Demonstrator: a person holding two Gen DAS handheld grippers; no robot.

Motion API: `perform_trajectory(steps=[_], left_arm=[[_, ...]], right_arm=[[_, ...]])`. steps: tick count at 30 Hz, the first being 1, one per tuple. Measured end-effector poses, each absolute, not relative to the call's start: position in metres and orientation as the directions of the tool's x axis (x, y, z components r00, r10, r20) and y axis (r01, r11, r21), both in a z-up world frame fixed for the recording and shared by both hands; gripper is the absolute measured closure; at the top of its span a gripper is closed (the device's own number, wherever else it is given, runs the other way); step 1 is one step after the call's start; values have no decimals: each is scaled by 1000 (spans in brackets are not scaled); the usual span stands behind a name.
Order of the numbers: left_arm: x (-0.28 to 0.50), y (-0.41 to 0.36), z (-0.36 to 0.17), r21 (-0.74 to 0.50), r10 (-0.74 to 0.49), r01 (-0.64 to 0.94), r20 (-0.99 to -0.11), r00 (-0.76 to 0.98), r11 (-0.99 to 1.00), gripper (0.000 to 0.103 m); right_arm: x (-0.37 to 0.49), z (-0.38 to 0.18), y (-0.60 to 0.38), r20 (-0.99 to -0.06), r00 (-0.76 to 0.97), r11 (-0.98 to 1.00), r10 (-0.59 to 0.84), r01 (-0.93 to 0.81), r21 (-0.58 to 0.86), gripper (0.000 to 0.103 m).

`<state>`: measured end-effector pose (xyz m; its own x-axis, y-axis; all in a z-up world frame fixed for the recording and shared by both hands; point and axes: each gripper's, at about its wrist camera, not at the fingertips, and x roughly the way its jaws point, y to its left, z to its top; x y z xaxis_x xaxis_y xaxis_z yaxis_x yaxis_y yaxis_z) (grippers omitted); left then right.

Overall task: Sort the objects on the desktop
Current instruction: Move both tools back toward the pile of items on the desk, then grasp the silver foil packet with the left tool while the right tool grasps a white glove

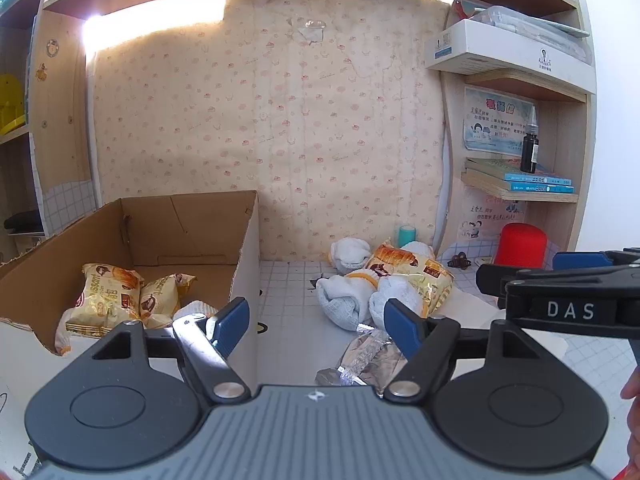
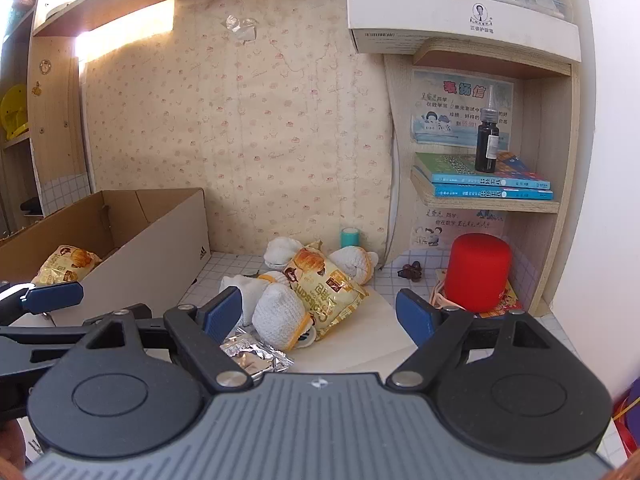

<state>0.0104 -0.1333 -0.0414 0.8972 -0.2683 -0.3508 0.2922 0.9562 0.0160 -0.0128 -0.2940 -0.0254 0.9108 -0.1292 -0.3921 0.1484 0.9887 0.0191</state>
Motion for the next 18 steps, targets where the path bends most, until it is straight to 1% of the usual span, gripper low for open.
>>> perform_trajectory(steps=[3,7,15,18], left_arm=[[5,-136,-42,7,-287,309,-350,892,951,24],[-4,-145,-46,28,-316,345,-333,888,938,24],[8,-161,-67,26,-365,404,-382,849,914,23],[18,-167,-75,43,-388,440,-400,830,897,23]], right_arm=[[-12,-32,-296,-408,904,988,-129,151,21,21],[-14,-35,-302,-412,901,987,-136,160,24,21],[-18,-40,-319,-419,892,979,-168,201,37,21],[-16,-43,-323,-424,890,978,-171,206,38,21]])
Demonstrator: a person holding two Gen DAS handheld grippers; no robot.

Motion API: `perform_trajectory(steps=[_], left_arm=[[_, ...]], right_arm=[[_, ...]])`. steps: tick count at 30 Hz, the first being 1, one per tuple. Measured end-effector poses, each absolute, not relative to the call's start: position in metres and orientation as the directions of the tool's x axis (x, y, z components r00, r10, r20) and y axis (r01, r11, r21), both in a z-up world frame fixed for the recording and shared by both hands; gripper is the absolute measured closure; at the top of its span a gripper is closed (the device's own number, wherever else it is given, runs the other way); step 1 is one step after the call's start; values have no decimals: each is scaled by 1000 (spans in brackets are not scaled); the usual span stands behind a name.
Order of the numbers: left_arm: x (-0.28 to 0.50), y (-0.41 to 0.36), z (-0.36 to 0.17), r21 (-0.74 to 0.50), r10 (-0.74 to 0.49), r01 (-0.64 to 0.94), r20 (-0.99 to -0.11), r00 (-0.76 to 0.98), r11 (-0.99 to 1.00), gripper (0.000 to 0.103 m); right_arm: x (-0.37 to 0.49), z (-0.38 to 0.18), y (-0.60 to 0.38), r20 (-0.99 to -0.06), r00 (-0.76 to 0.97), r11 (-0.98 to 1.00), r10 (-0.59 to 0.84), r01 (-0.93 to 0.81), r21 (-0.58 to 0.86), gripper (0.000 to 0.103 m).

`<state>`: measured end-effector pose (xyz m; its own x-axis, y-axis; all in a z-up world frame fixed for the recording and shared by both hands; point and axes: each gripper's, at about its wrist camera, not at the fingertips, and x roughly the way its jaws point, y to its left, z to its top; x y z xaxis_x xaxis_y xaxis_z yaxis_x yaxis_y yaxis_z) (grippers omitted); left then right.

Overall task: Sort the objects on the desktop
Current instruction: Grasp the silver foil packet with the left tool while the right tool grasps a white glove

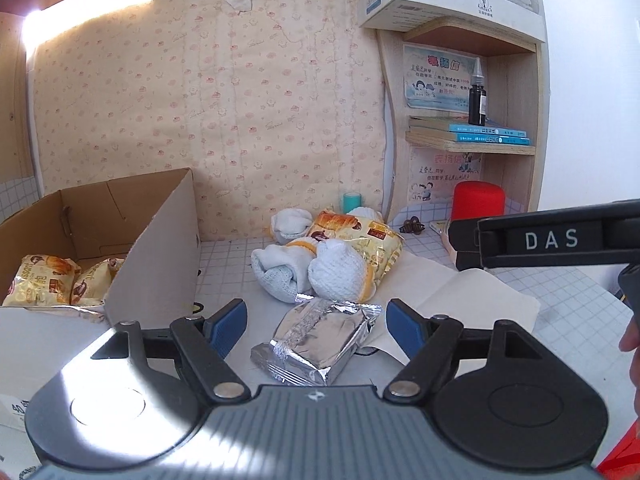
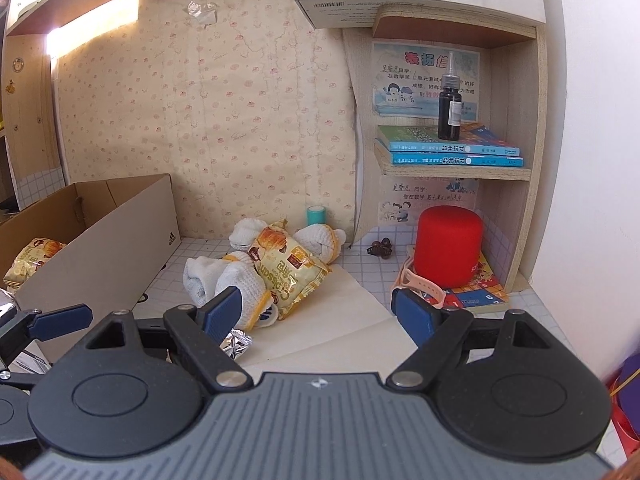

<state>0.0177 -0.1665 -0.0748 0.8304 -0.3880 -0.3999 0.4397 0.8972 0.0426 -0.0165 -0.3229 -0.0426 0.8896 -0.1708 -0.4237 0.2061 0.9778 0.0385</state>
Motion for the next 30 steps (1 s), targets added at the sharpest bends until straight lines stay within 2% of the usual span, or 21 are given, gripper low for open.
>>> perform_trajectory(steps=[4,15,21,23,30], left_arm=[[32,-171,-82,37,-418,477,-425,803,878,23],[65,-181,-97,37,-387,467,-503,773,883,23],[77,-187,-107,37,-384,475,-534,753,879,25],[81,-187,-109,26,-390,480,-544,743,877,30],[86,-187,-111,2,-404,482,-543,736,876,31]], right_arm=[[-13,-45,-326,-429,888,978,-169,206,41,21],[11,-52,-324,-461,874,982,-152,185,27,21],[38,-56,-317,-482,871,993,-91,116,22,20],[51,-59,-311,-494,868,997,-57,77,21,20],[87,-74,-296,-536,844,1000,24,-12,27,20]])
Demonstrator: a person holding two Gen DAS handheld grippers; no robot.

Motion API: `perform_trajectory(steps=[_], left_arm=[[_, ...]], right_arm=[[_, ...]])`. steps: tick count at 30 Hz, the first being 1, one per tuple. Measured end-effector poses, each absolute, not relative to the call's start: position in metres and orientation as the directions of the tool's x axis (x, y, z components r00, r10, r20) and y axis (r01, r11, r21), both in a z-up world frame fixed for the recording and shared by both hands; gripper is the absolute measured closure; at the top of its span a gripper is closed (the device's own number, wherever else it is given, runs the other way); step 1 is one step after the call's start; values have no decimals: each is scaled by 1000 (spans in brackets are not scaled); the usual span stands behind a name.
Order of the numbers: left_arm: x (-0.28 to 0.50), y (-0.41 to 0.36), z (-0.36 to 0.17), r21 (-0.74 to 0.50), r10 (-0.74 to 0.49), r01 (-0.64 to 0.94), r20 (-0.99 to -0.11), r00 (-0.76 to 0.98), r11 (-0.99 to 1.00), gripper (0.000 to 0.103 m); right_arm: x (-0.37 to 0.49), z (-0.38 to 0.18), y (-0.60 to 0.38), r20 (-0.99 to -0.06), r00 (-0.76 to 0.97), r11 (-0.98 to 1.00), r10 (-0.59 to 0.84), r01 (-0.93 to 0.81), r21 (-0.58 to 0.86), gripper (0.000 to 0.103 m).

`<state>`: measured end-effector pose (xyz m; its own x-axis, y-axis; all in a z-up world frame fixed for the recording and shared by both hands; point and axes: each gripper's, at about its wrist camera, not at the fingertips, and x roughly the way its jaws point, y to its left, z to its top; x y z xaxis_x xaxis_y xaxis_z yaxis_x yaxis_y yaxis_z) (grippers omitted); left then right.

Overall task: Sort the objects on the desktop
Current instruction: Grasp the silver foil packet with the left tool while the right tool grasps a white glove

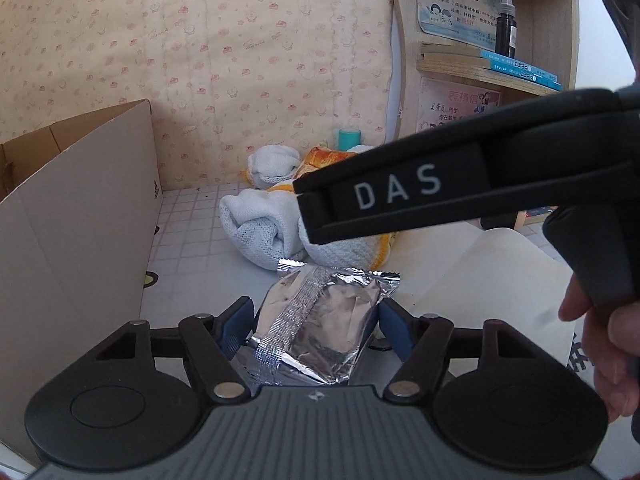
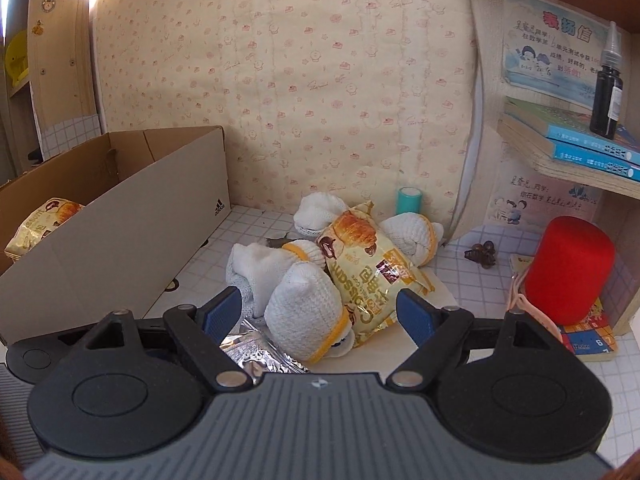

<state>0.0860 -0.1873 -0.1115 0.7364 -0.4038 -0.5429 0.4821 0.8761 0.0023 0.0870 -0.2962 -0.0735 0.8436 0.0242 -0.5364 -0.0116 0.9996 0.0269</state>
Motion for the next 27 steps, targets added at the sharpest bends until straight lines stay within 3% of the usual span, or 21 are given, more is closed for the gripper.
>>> perform_trajectory(steps=[7,10,12,13,27], left_arm=[[92,-184,-112,-36,-421,482,-549,722,875,31],[92,-185,-112,-37,-422,483,-546,724,875,37],[91,-184,-112,-42,-424,481,-544,725,876,40],[91,-184,-112,-46,-424,478,-542,725,877,40],[77,-176,-108,-40,-411,452,-494,766,891,40]], right_arm=[[121,-86,-292,-600,798,998,54,-54,18,21],[134,-94,-293,-639,768,999,40,-46,7,22],[139,-99,-294,-654,754,998,56,-52,27,33],[139,-101,-294,-653,755,998,62,-50,37,46],[104,-75,-304,-573,819,999,28,-4,43,50]])
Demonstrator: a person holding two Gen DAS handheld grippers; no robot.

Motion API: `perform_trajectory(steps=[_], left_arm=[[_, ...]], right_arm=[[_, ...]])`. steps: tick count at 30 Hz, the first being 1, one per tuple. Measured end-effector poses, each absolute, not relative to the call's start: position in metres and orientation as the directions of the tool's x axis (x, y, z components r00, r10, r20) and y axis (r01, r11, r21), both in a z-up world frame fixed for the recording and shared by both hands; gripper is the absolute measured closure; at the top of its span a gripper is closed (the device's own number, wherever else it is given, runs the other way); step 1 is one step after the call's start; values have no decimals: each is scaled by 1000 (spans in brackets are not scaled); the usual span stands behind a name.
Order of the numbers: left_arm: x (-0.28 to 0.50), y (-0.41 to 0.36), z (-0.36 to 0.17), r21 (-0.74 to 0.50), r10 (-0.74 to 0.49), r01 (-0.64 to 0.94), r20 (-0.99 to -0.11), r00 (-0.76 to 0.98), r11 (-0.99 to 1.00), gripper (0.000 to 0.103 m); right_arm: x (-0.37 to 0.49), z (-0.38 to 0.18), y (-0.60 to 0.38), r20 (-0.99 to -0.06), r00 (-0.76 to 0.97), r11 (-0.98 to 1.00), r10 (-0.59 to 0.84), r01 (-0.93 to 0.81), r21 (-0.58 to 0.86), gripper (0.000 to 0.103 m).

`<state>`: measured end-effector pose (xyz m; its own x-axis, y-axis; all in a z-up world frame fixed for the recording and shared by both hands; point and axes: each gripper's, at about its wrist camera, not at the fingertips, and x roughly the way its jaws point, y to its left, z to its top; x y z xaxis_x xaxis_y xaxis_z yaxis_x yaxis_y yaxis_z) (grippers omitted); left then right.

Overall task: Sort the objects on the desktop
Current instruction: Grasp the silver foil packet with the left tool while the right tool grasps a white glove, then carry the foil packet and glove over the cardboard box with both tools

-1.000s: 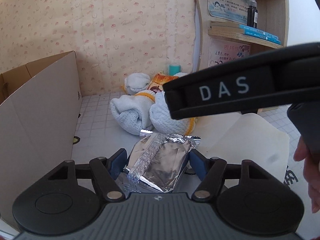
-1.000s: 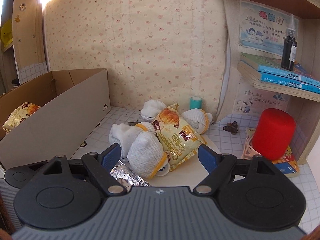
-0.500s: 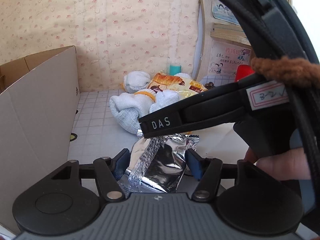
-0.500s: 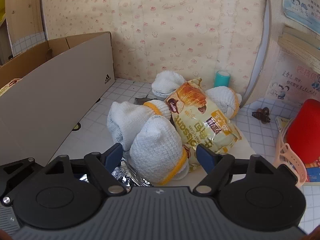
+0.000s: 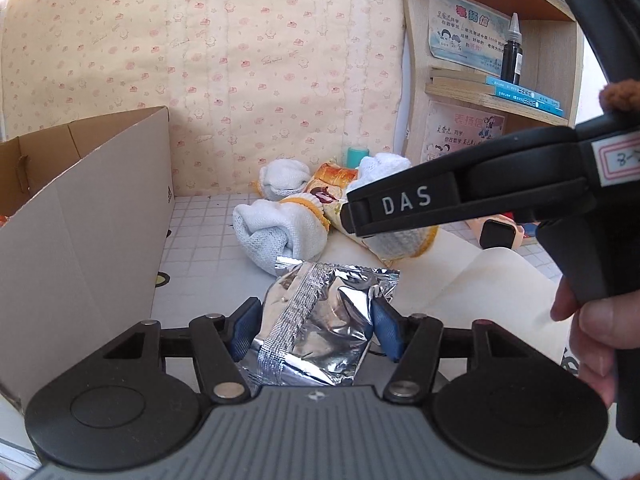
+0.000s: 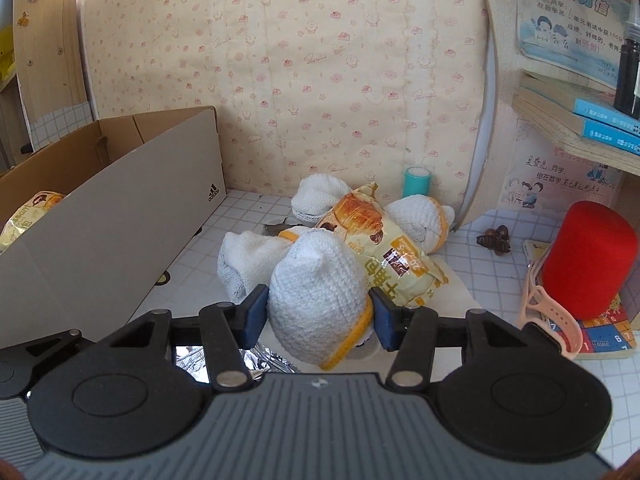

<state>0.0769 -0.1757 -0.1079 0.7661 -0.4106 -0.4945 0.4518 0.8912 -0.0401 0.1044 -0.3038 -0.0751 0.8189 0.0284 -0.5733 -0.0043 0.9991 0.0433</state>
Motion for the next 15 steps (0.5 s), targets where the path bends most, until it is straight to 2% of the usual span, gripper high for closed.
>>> perform_trajectory(steps=[15], left_arm=[[54,-167,-79,-35,-385,412,-436,813,911,41]], right_arm=[[58,-46,-313,-500,866,999,-10,32,35,50]])
